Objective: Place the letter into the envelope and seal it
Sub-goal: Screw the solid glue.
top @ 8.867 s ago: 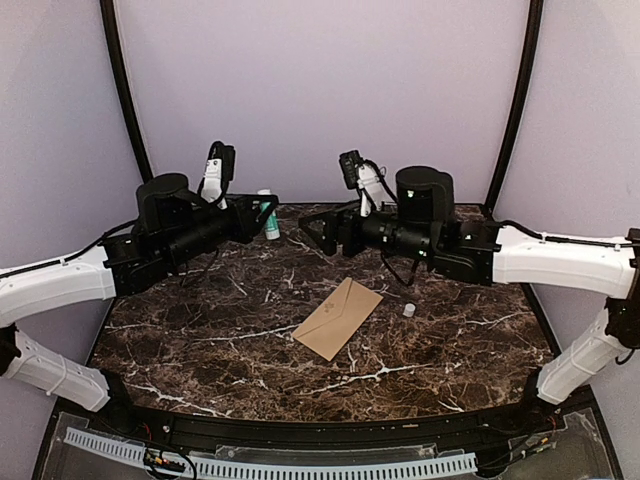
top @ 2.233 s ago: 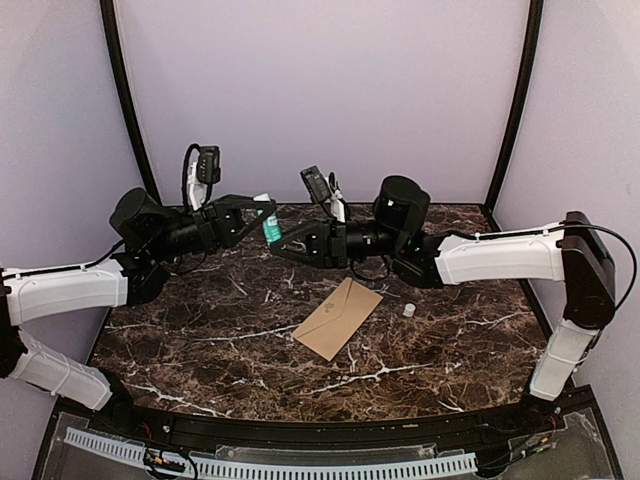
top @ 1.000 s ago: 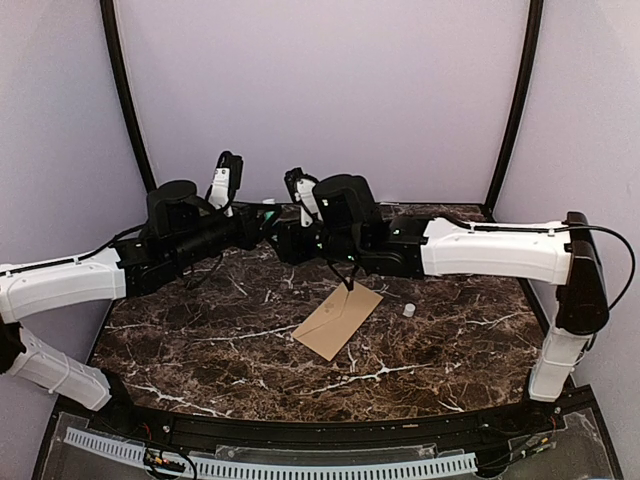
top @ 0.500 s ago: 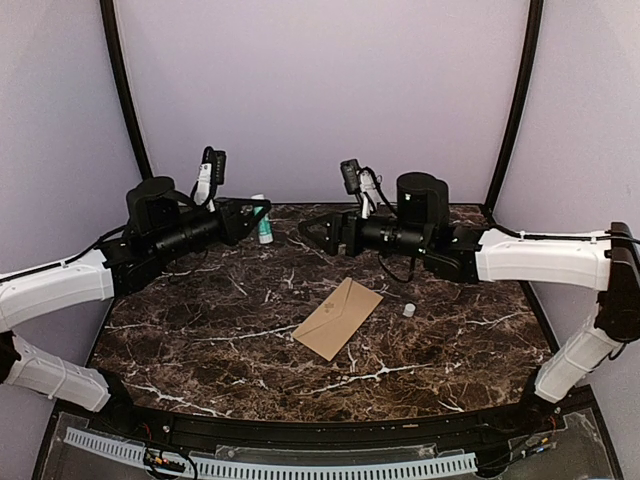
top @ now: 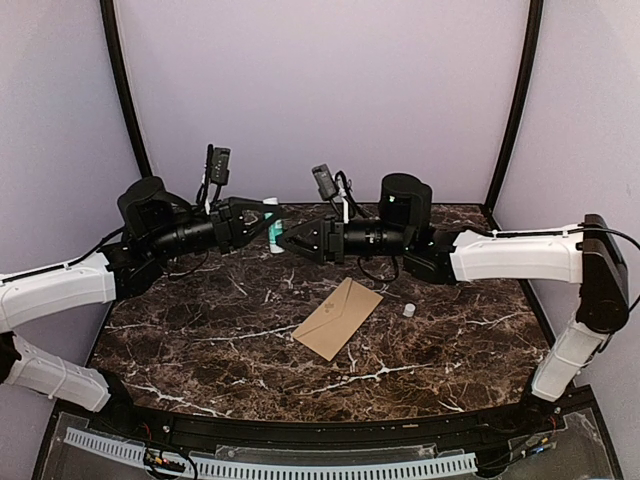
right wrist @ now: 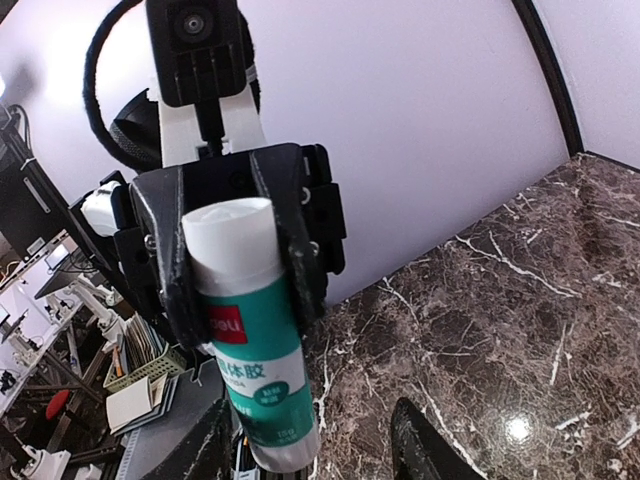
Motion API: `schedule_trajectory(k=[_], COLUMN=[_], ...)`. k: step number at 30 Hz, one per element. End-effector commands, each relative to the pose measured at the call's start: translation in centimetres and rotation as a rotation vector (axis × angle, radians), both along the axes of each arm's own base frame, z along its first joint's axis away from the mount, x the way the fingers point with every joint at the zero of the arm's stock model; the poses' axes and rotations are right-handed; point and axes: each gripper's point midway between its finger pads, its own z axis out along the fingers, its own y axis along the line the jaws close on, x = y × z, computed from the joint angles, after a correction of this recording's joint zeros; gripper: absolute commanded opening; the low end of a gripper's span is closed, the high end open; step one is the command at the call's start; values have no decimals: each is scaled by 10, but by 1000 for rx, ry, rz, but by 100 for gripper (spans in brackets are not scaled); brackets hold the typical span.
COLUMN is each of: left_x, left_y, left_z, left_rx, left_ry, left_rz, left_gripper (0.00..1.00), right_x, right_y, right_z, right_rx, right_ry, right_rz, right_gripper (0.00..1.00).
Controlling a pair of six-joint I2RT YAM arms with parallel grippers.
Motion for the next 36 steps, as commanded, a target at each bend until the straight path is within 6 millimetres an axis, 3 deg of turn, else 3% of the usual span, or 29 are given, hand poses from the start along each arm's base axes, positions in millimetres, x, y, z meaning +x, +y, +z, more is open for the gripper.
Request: schedule_trajectory(k=[1,6,11,18,20,22,23,25,27,32,36], left_x=[-11,-17,-16,-13,-14,-14,-15,-16,-19,-30,-34], left_y=[-5,-10,-8,-4,-3,-4,-3,-3,-2,1,0], left_z=[10,8,10,13,13,12,13,11,8,-9,-24], left_rx=[-30,-31,-36,-40,-40,-38,-38,-34,-31,-6,23], left_ry=[-26,-13,-19,-23,-23,-20,-20,-15,-10,18,59], left_rz=[-89,-145,-131,-94,-95,-97,-98,-102,-109,-146,-171], left_gripper=[0,0,0,0,8,32,52,73,87,96,89], right_x=[-15,-20,-20,-17,-15,-12,-10,-5,1,13,10], right_y=[8,14,15,12,10,7,5,-1,-7,-22,-20], right_z=[30,32,30,25,26,29,31,36,41,56,67], right_rx=[88,93,95,88,94,100,106,121,141,182,201], right_ry=[-54,-54,-53,-47,-46,-51,-57,-67,-71,-70,-88], right_rz=[81,106,102,74,51,21,4,-41,-90,-175,-147], right_gripper=[48,39,26,15,11,10,9,9,9,9,9])
